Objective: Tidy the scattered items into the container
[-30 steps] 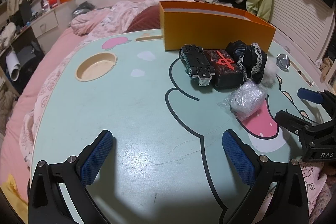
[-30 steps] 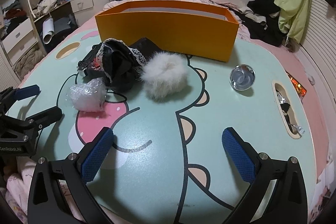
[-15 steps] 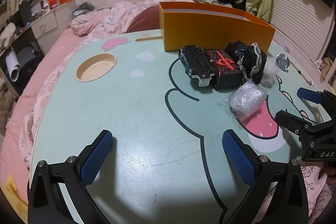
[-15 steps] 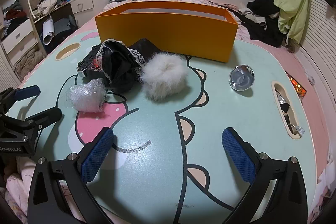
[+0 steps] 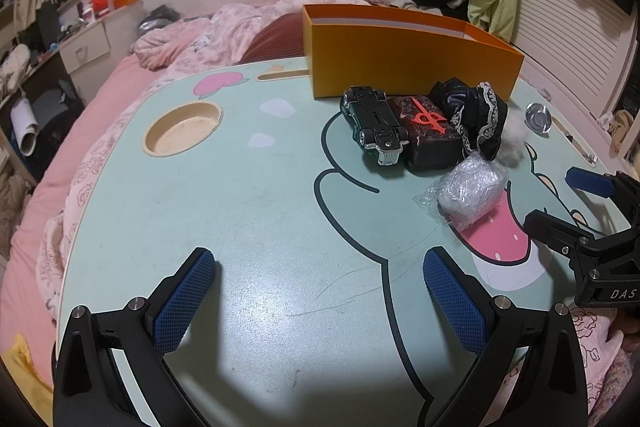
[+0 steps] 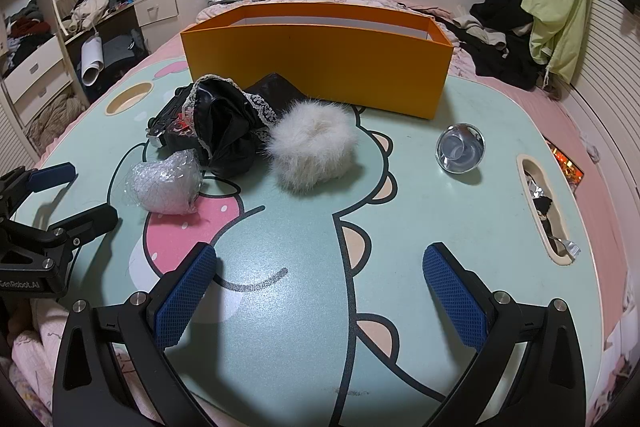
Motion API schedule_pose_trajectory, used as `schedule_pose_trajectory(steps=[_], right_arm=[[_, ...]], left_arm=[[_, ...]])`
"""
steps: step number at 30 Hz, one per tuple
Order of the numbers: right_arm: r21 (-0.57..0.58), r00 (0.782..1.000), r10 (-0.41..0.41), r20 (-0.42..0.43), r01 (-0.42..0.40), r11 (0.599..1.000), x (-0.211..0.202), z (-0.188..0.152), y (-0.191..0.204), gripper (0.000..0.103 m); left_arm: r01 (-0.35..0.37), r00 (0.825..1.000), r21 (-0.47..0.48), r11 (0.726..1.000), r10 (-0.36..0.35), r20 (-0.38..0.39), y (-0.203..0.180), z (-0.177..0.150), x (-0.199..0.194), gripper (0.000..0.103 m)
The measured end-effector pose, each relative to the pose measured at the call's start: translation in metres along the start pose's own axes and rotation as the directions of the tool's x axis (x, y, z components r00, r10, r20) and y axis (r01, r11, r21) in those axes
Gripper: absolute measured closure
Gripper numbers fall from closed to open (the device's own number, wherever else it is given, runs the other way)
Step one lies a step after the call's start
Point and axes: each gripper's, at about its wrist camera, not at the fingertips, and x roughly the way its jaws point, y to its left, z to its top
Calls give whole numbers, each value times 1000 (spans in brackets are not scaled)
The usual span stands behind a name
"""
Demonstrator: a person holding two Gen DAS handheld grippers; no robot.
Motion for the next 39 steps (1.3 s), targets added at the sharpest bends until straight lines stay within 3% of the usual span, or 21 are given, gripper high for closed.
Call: schedule_pose_trajectory(steps=[14,22,26,34,39], right_arm=[[5,1000,-8,4,8,1000,0,0,-1,0],[114,999,-20,38,16,993,-8,0,-22,0],[67,997,-73,7,72,995,-3,3,-12,0],[86,998,-69,14,67,994,-3,5,-16,0],[137,996,-86,27,81,987,-7,0,-24,0]], left_arm=[[0,1000,0,1000,0,1,0,0,0,0],[0,1000,0,1000,0,1,0,0,0,0],[0,1000,0,1000,0,1,0,-1,0,0],[2,1000,14,1000,-2,2,-4,1,-5,0],[35,996,71,997,-40,74,-13,6,-22,0]])
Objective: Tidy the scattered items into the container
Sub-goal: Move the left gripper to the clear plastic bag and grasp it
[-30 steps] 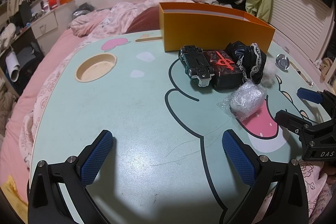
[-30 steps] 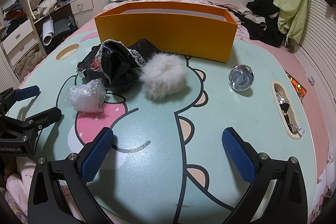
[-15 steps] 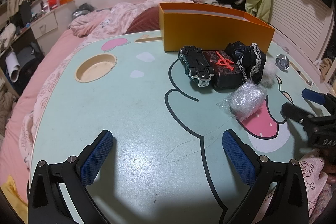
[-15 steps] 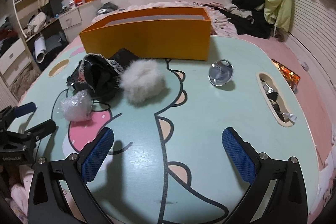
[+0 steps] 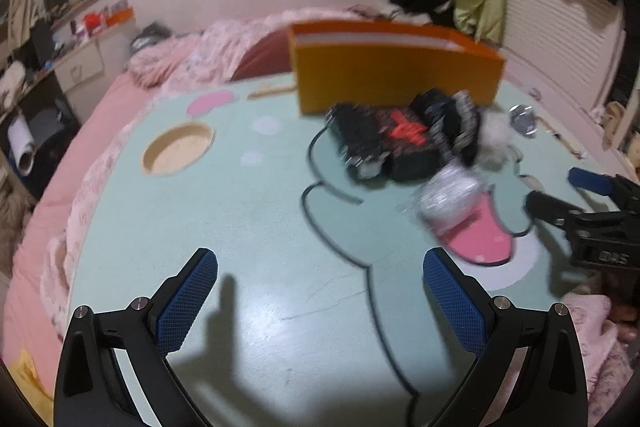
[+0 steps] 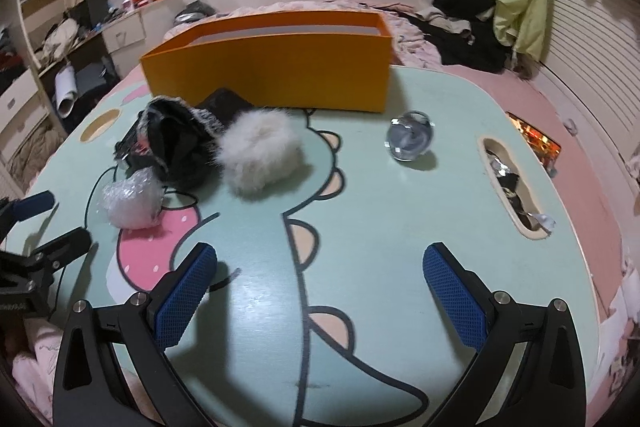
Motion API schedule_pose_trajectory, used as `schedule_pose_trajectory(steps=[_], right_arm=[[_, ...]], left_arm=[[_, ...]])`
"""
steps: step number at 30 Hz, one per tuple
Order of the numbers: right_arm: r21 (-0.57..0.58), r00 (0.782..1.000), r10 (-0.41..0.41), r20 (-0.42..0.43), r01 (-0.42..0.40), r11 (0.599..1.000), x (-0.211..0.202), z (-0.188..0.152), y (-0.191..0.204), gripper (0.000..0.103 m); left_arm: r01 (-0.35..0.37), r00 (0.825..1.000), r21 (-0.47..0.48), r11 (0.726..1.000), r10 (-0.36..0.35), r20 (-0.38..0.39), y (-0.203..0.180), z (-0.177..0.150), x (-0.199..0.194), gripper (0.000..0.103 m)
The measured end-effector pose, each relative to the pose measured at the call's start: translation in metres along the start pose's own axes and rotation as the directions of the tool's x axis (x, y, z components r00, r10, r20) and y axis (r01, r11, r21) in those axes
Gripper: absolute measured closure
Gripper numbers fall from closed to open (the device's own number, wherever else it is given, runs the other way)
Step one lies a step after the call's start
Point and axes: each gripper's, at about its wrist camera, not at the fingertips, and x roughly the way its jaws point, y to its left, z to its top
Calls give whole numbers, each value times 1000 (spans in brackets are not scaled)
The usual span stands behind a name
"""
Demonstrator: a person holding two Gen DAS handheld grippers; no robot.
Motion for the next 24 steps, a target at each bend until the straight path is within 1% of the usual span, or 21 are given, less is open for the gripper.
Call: schedule_pose_trajectory(steps=[2,5,7,9,11,13,14,15,16,17,18,20,24], right_arm=[[20,1000,-18,2,18,1000,0,0,-3,0],[27,1000,-22,3,22,999,-1,-1,-3,0],[23,1000,-27,1,27,999,-1,-1,-2,0],[24,1000,-26,1,26,999,-1,0,-1,0],[25,1000,-26,2,26,999,-1,-1,0,0],[25,1000,-26,2,26,999,-1,-1,0,0],[25,1000,-25,2,25,999,-1,-2,0,0],[26,1000,-24,2,24,999,-1,-1,0,0],[27,1000,-23,3,23,999,-1,-1,-1,0],[27,1000,-22,3,22,999,-1,-2,-2,0],[27,1000,-22,3,22,999,-1,-2,-3,0],[26,1000,-22,3,22,999,-1,-2,-3,0],[26,1000,-23,3,23,999,-1,-2,-3,0]], left_arm=[[35,999,30,999,-35,23,-7,4,-5,0],[95,995,74,993,-97,20,-18,12,-4,2],[127,992,101,987,-128,7,-25,19,1,9],[155,988,120,981,-155,-10,-32,26,7,12],[191,981,119,974,-189,-34,-38,34,17,17],[235,972,115,965,-229,-60,-46,40,25,28],[248,968,117,962,-241,-73,-48,41,29,32],[247,967,124,961,-237,-89,-51,41,35,46],[229,970,133,964,-215,-111,-55,40,41,70],[214,973,135,967,-199,-117,-56,37,44,70],[212,974,133,968,-199,-106,-56,36,42,70],[210,976,127,969,-201,-79,-53,31,32,70],[178,984,97,979,-176,-33,-40,19,9,70]])
